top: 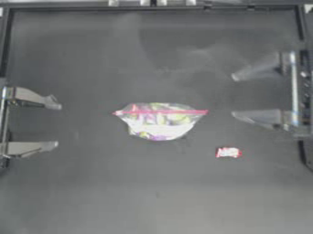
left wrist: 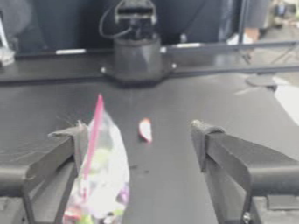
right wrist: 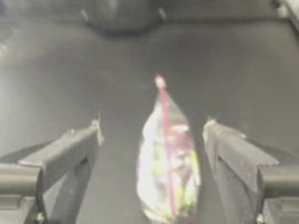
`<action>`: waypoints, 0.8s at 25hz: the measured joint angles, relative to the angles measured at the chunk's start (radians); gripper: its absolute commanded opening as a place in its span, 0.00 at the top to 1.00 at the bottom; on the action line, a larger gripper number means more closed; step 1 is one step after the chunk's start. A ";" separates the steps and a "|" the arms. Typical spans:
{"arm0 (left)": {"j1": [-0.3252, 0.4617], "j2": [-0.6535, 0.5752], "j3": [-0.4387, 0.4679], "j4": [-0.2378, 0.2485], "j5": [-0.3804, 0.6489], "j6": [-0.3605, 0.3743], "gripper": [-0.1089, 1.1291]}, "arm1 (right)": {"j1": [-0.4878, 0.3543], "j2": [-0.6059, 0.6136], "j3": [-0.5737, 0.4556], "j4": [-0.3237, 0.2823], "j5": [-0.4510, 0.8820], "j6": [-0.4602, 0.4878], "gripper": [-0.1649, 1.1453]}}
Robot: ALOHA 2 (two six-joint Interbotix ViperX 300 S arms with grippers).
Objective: Put candy in bag
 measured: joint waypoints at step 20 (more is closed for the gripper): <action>0.006 0.000 0.026 -0.020 0.003 -0.003 0.11 | 0.015 0.558 -0.574 -0.066 0.476 -0.086 0.12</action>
